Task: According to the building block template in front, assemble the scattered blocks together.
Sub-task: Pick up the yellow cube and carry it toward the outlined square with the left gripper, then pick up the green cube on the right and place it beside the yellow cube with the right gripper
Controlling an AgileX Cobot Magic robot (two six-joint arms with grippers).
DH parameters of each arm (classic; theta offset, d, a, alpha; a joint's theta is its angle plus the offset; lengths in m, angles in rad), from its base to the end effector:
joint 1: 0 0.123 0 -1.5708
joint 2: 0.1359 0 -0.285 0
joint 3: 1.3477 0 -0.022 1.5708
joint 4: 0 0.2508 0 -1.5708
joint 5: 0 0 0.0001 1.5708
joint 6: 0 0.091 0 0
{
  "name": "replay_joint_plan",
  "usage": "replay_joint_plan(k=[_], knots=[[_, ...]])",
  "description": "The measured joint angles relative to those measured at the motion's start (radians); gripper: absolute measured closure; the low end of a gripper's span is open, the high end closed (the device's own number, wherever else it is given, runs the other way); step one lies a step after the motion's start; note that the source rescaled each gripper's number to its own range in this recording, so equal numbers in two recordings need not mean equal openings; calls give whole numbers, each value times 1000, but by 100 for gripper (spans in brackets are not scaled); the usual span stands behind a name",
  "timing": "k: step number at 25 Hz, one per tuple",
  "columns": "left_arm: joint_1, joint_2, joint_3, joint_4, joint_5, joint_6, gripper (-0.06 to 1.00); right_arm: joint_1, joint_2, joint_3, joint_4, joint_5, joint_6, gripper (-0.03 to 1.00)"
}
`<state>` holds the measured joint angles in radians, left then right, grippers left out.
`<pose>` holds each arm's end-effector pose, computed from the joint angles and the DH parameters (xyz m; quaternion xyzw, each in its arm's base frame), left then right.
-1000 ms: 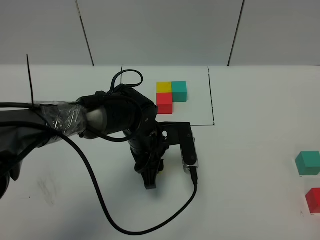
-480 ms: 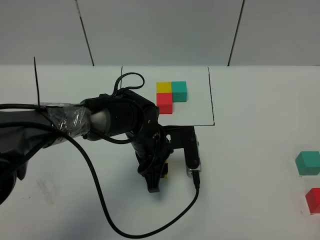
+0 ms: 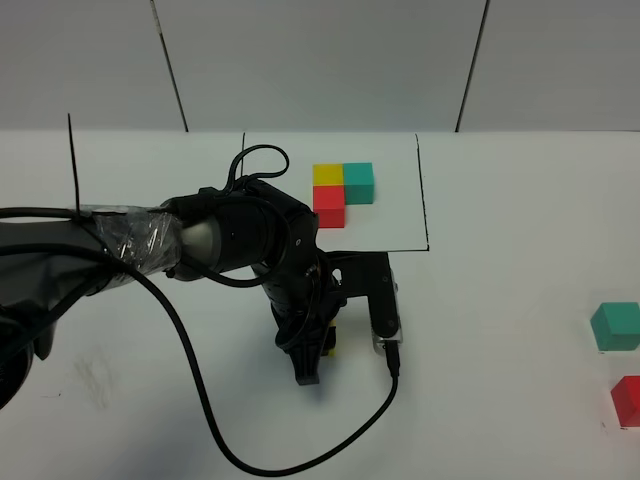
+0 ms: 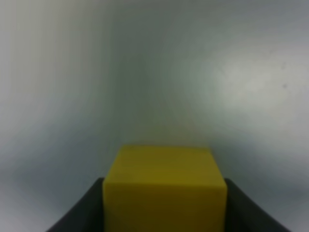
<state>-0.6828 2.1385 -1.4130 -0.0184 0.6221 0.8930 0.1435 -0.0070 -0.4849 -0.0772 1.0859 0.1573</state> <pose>0.3304 -0.2699 0.1219 0.6957 0.7015 0.0098 0.1544 -0.0044 -0.0069 0.2712 0.0078 0.8611 0.0378 0.5069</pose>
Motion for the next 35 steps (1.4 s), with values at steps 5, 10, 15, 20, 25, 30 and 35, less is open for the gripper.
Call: replay_joint_plan(k=[5,10,15,20,25,30,35], knots=[[-1,-17,0,-1,35,-5,66,0,0,0,0,0,0,96],[-1,-117,0,-1,65,-85,17,0,0,0,0,0,0,96],[-1,-239,0,18,94,-237,-4,0,0,0,0,0,0,96],[0,-367,0,247,113,-538,-6,0,0,0,0,0,0,96],[16,-481,0,571,259,-933,-6,0,0,0,0,0,0,96],[22,-561,0,840,532,-1168,-4,0,0,0,0,0,0,96],[22,-664,0,894,561,-1258,0,0,0,0,0,0,0,96]])
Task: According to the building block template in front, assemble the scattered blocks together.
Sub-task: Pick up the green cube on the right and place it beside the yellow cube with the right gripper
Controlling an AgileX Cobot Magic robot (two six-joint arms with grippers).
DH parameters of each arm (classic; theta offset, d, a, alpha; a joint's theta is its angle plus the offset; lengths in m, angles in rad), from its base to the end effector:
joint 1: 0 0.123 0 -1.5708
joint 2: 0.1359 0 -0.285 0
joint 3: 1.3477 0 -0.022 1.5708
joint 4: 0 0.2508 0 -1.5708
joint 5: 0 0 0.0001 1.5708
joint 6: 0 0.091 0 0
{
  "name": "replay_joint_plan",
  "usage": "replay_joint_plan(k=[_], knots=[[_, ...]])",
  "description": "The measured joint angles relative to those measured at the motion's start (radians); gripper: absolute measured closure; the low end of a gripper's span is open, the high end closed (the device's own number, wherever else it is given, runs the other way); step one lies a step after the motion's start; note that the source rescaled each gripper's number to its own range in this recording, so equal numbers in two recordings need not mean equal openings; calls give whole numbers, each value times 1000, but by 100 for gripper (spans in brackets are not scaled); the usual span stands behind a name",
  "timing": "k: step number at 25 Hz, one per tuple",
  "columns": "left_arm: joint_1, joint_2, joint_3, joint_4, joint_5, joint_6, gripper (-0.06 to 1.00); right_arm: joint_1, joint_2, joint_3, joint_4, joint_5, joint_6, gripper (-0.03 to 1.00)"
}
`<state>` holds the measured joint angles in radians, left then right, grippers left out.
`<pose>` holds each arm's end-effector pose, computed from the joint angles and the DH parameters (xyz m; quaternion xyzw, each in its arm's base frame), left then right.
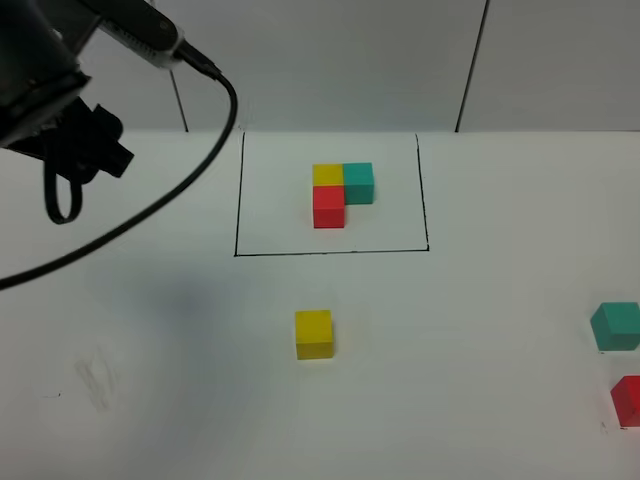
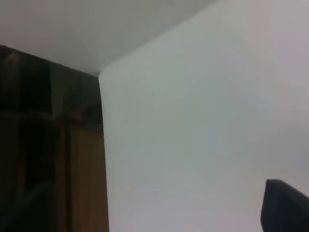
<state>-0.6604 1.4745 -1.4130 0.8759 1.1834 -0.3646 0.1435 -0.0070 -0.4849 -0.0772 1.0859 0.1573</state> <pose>0.2743 -0.1311 0.3831 0.2061 0.8655 0.2725 0.3664 -0.0044 -0.0069 0.2712 0.0078 0.8611 0.0378 0.5069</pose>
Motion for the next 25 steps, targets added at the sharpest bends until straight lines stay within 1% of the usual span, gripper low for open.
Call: replay_joint_plan(k=[5,8,12,16,20,23,25], knots=[[0,-171,0,-12,3,-83,4,0,0,0,1,0,0,96],[0,-295,0,-59,2,-113,5,0,0,0,1,0,0,96],[0,-458,0,-137,2,-118,9,0,0,0,1,0,0,96],[0,-641,14,-206,2,-70,14,0,0,0,1,0,0,96],[0,-831,88,-289,3,-20,16,0,0,0,1,0,0,96],[0,-951,156,-387,3,38,17,0,0,0,1,0,0,96],[0,-1026,202,-475,3,80,17,0,0,0,1,0,0,96]])
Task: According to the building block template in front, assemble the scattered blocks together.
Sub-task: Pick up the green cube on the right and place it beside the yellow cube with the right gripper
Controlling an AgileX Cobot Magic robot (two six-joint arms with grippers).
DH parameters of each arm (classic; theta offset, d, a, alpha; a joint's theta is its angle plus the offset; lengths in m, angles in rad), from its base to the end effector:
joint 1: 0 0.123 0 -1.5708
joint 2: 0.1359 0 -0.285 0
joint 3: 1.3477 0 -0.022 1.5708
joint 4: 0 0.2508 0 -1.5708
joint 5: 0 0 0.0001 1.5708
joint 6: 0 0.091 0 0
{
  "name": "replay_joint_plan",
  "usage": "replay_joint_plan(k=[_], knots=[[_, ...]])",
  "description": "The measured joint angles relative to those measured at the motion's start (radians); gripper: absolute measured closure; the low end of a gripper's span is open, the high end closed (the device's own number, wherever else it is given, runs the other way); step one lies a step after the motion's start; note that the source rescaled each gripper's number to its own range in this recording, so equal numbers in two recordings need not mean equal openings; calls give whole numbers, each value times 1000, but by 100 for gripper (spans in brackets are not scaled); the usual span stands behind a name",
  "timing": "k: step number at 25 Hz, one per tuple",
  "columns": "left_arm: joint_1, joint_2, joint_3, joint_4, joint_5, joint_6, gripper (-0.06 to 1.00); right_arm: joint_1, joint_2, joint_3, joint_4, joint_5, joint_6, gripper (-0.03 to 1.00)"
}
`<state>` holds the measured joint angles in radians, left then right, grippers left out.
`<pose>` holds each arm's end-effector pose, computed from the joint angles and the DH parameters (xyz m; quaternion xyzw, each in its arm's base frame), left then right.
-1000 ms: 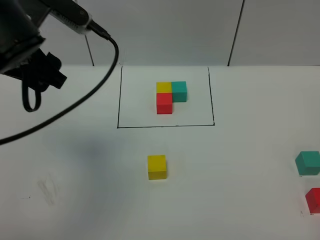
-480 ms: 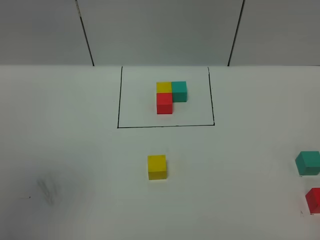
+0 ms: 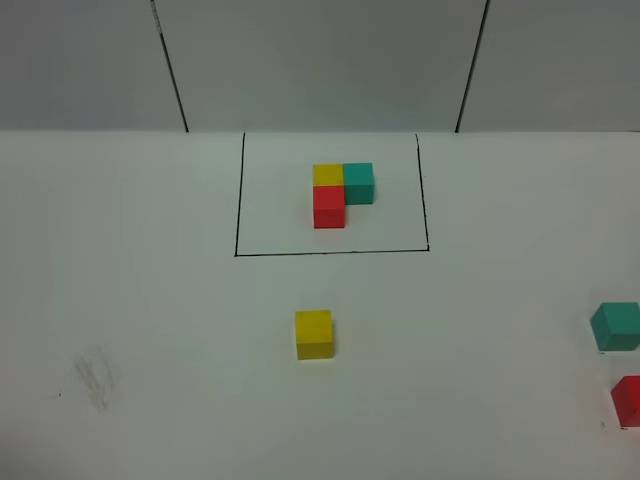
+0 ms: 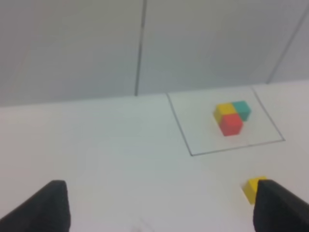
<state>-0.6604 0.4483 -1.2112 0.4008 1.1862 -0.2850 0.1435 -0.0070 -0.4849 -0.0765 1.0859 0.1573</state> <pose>0.0140 0.0309 0.4574 0.1040 0.7936 -0.0858 0.5933 -0.0044 -0.0069 0.2712 0.0077 0.8611 0.0382 0.5069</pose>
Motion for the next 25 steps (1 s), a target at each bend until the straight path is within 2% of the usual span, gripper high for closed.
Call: replay_joint_plan(k=[4,8,16,25], knots=[[0,-116,93,-154,0,39,17,0,0,0,0,0,0,96],[0,-186,208,-240,-49,50,17,0,0,0,0,0,0,96],[0,-312,441,-309,-181,49,17,0,0,0,0,0,0,96],[0,-455,546,-309,-166,51,18,0,0,0,0,0,0,96]])
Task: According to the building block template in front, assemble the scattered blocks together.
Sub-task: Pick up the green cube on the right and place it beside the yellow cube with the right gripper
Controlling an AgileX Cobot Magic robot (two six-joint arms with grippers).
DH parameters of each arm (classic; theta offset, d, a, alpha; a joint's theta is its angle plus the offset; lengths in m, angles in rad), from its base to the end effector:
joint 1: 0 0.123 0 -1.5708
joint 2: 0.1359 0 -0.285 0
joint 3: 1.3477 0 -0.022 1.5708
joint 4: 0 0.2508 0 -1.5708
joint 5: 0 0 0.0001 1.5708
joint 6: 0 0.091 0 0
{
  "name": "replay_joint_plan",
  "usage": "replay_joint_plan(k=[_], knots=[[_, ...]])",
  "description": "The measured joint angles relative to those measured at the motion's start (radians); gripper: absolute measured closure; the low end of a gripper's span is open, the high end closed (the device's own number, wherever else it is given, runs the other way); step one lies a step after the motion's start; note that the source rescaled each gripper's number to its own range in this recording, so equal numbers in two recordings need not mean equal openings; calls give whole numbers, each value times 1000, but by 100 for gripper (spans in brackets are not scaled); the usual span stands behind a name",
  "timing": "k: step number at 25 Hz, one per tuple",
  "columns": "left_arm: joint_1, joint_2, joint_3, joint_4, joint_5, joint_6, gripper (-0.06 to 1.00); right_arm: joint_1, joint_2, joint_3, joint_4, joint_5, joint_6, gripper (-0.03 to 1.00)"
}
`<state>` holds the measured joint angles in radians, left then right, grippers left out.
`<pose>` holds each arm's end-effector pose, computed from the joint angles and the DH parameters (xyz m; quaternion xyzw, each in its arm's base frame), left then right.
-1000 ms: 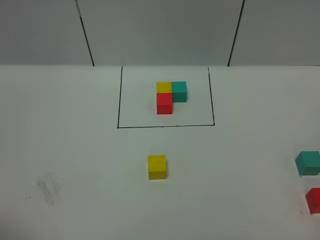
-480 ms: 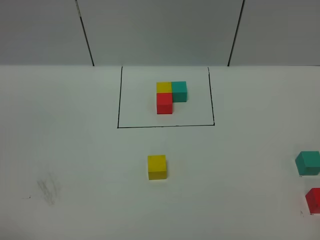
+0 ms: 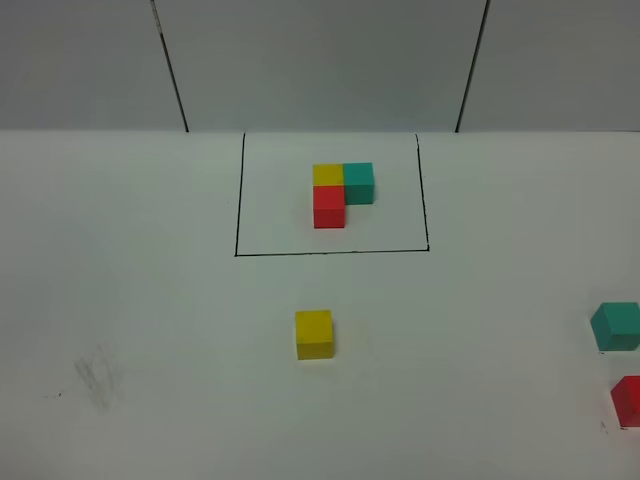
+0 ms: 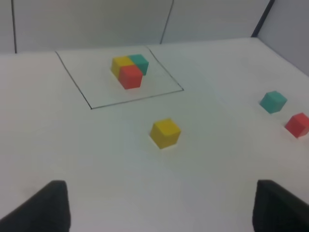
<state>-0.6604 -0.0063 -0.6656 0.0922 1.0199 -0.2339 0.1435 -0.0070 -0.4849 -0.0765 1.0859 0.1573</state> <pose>-0.0178 0.0229 0.3251 0.1630 0.7753 -0.2218 0.5685 -0.0044 -0.0069 0.2712 0.0077 0.8611 0.0382 0.5069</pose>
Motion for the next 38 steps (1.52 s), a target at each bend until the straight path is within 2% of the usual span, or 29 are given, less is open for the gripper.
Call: replay_joint_plan(k=[7,16,18,24,28,35,38], knots=[[0,0,139,13,16,0,18,0,0,0,0,0,0,96],[13,0,156,13,35,2,28,0,0,0,0,0,0,96],[68,0,156,13,35,2,28,0,0,0,0,0,0,96],[330,0,156,16,35,2,28,0,0,0,0,0,0,96],[474,0,156,16,35,2,29,0,0,0,0,0,0,96],[689,0,156,16,35,2,29,0,0,0,0,0,0,96],[756,0,156,16,35,2,29,0,0,0,0,0,0,96]])
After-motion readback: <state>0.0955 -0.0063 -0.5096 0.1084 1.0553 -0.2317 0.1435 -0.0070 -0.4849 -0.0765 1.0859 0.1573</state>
